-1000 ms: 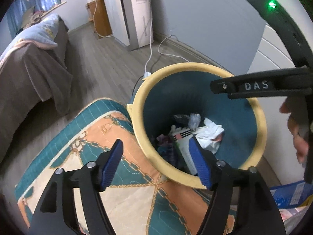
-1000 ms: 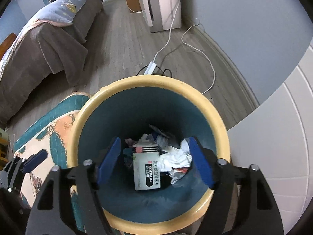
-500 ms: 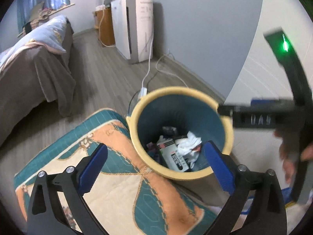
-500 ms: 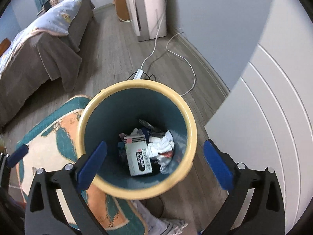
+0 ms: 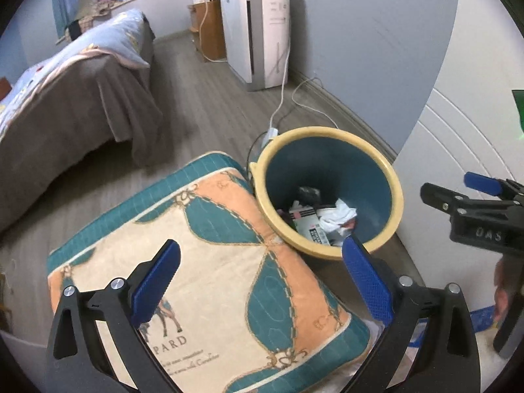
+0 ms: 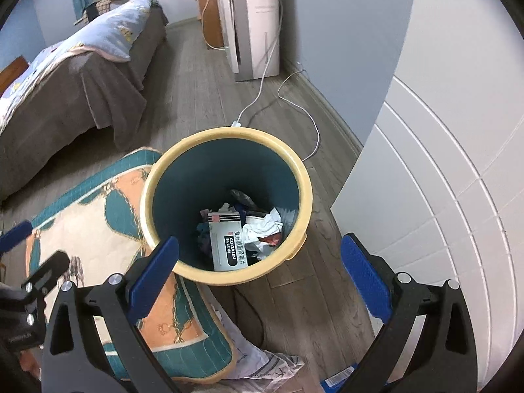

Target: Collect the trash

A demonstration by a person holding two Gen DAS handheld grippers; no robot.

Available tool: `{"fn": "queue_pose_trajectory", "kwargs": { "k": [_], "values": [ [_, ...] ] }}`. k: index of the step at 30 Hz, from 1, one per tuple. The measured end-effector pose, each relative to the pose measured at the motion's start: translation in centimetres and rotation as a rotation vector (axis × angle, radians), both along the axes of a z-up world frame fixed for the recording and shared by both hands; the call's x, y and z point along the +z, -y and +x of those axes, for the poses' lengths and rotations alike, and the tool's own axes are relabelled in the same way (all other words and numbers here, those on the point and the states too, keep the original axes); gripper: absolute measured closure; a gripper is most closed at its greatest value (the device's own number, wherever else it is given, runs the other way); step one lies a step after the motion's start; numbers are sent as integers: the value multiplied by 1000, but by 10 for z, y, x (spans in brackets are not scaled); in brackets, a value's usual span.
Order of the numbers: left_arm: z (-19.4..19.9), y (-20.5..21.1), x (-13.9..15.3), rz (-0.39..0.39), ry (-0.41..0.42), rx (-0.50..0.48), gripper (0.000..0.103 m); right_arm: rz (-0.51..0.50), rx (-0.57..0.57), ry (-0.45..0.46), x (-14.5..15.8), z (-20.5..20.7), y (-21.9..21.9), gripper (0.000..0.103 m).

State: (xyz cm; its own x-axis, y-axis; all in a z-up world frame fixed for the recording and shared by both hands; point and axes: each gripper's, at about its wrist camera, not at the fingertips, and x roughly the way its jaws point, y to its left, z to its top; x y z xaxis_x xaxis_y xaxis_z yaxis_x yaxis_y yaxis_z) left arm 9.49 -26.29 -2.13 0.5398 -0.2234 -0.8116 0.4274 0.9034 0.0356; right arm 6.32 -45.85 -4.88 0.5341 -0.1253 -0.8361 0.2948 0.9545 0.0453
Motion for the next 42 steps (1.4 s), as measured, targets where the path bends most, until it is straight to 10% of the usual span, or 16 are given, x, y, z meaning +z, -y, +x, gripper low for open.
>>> {"fn": "queue_pose_trajectory", "kwargs": {
  "k": [42],
  "values": [
    [-13, -24, 17, -23, 88, -50, 5, -66, 0, 17, 4, -2, -11, 6]
  ]
}}
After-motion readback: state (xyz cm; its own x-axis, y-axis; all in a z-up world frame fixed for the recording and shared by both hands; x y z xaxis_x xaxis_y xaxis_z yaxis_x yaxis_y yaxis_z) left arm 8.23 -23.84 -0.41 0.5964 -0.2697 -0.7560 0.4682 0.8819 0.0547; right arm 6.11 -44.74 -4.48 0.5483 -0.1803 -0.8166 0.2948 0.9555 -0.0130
